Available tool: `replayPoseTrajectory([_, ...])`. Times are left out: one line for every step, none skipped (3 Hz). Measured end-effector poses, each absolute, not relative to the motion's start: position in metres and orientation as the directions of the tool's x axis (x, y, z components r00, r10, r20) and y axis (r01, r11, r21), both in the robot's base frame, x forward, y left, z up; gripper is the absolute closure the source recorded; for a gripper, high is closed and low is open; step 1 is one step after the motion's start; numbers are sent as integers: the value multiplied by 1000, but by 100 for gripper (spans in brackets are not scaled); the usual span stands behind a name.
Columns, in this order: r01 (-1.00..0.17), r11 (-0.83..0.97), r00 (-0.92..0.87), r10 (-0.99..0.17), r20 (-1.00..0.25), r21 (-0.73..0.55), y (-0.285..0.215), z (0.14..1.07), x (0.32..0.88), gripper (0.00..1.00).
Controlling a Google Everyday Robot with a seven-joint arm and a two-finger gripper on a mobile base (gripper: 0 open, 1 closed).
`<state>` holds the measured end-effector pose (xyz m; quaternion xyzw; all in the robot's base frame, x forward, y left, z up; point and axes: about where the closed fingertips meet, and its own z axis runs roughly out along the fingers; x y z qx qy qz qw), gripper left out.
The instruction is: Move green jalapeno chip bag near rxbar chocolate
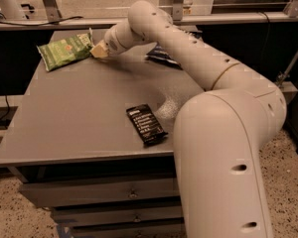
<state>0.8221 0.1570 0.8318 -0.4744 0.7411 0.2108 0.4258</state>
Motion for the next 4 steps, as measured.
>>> replayPoseTrajectory([-883,461,-187,-524,-831,-91,157,832,822,59])
replayPoseTrajectory([-883,461,-187,-524,-831,-91,157,832,822,36])
replayPoseTrajectory([-883,461,-187,-524,-831,-91,157,832,822,13])
replayPoseTrajectory([-884,458,-185,-525,-830,-92,157,833,822,0])
